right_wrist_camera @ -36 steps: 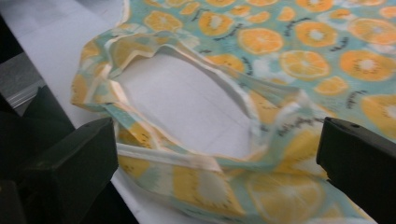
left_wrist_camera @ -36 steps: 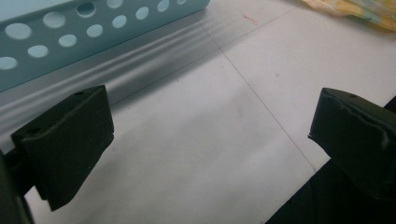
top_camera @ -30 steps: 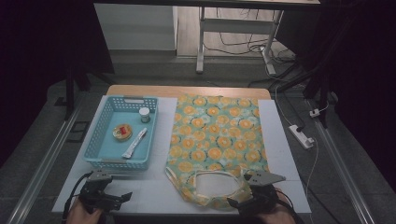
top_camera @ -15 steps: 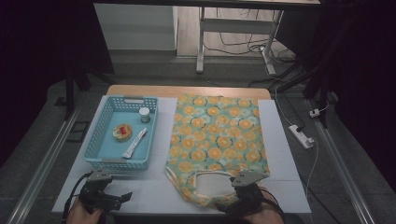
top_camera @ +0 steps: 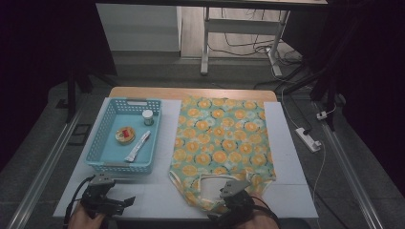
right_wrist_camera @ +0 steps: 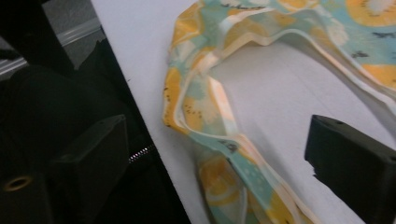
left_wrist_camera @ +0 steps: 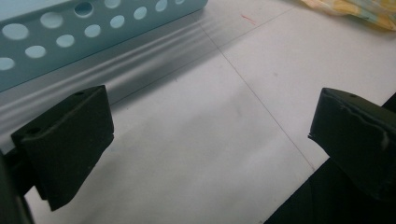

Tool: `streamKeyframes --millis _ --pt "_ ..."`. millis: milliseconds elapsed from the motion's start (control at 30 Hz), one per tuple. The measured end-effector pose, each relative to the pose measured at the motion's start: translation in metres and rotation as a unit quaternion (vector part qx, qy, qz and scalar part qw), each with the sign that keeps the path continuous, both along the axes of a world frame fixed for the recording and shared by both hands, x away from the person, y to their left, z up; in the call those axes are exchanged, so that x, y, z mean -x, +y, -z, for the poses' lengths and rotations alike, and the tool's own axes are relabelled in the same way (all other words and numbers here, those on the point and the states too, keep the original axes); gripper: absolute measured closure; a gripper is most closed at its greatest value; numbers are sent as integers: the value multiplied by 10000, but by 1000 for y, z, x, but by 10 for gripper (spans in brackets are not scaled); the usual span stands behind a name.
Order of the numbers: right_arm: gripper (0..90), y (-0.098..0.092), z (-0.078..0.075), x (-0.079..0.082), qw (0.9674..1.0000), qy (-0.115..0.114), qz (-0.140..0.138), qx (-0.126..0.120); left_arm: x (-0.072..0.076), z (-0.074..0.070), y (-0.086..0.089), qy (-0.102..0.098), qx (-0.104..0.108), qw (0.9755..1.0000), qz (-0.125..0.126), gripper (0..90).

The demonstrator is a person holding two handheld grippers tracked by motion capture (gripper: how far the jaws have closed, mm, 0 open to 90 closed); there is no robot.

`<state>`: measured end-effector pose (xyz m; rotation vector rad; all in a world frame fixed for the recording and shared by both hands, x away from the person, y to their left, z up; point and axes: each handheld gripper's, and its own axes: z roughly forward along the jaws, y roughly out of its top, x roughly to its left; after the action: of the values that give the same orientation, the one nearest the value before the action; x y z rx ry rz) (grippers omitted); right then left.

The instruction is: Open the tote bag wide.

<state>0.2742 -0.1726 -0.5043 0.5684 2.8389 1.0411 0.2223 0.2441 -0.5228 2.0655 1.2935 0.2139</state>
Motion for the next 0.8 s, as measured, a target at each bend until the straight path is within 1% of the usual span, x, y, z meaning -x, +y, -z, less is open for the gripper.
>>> streamKeyframes --millis 100,200,300,333,367,433,500,533,567,600,633,667,700,800 --pt "211 2 -1 -1 9999 17 -105 7 0 0 0 2 1 10000 -3 0" --pt "364 3 -2 -3 9997 96 -209 26 0 0 0 4 1 10000 0 0" --pt "503 4 -2 -5 9992 153 -335 152 0 0 0 0 -1 10000 -3 0" --pt "503 4 -2 -5 9992 153 -335 152 0 0 0 0 -1 10000 -3 0" --pt "585 5 -3 -4 9990 146 -401 152 0 0 0 3 -6 10000 0 0" --pt "672 5 -5 -4 9990 79 -405 159 0 0 0 6 -10 10000 3 0" --pt "716 6 -6 -4 9986 126 -465 213 0 0 0 5 -16 10000 6 0" --pt "757 6 -6 -5 9984 107 -478 268 0 0 0 5 -17 10000 4 0" --pt "797 6 -5 -5 9983 137 -484 287 0 0 0 5 -18 10000 3 0" --pt "797 6 -5 -5 9983 137 -484 287 0 0 0 5 -20 10000 2 0" --pt "868 6 -4 -4 9981 163 -511 288 0 0 -1 8 -19 10000 0 0" --pt "887 6 -5 -4 9981 181 -522 266 0 0 -1 8 -19 10000 0 0" --pt "887 6 -5 -4 9981 181 -522 266 0 0 0 16 -24 10000 2 0" --pt "894 4 -11 -6 9988 172 -443 81 0 0 0 19 -24 10000 -4 0"
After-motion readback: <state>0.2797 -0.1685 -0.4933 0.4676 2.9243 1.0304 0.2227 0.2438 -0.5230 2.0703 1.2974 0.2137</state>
